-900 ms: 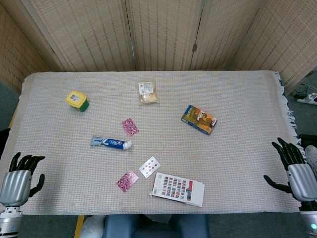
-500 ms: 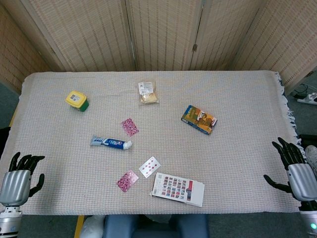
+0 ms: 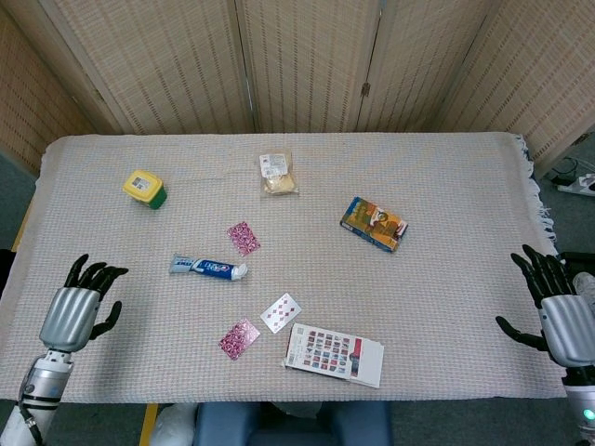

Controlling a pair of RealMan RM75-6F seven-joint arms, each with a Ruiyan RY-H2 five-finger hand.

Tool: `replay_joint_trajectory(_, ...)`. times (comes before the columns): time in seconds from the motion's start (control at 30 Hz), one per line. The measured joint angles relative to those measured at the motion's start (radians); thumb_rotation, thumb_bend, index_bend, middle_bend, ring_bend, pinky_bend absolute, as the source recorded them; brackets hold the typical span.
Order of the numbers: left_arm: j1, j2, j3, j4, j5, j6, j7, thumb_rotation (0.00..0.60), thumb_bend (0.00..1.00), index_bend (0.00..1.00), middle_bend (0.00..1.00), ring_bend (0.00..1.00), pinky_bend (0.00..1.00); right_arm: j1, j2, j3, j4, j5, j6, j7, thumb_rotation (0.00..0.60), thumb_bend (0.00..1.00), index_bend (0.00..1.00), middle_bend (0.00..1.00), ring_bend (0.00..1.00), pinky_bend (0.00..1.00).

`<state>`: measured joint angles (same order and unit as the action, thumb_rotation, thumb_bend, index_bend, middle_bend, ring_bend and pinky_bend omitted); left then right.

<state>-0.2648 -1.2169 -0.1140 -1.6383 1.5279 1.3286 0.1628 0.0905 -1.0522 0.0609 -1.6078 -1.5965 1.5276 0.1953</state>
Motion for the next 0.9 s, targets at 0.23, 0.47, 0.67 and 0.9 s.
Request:
replay_joint_trajectory(0.23, -0.149, -0.081, -0.041, 0.039, -0.026, -0.168, 0.006, 0.6, 0.53, 0.25, 0.29, 0.19, 0.05, 0.019, 0.025, 0.006, -0.04, -0.01, -0.016, -0.027, 0.6, 0.27, 0.0, 0.0, 0.0, 0.0)
replay_joint_trajectory(0.47, -0.255, -0.175, -0.069, 0.112, -0.106, -0.3, 0.056, 0.6, 0.42, 0.27, 0.28, 0.19, 0.05, 0.015, 0.027, 0.002, -0.035, 0.001, -0.018, -0.015, 0.6, 0.27, 0.0, 0.0, 0.0, 0.0)
replay_joint_trajectory(0.67, -0.332, -0.258, -0.088, 0.212, -0.221, -0.397, 0.132, 0.6, 0.32, 0.28, 0.28, 0.2, 0.05, 0.01, 0.024, 0.001, -0.021, 0.011, -0.014, 0.004, 0.6, 0.27, 0.0, 0.0, 0.0, 0.0)
replay_joint_trajectory(0.9, -0.383, -0.35, -0.093, 0.331, -0.307, -0.433, 0.184, 0.6, 0.29, 0.33, 0.31, 0.25, 0.08, 0.013, 0.018, 0.0, -0.009, 0.017, -0.023, 0.015, 0.6, 0.27, 0.0, 0.0, 0.0, 0.0)
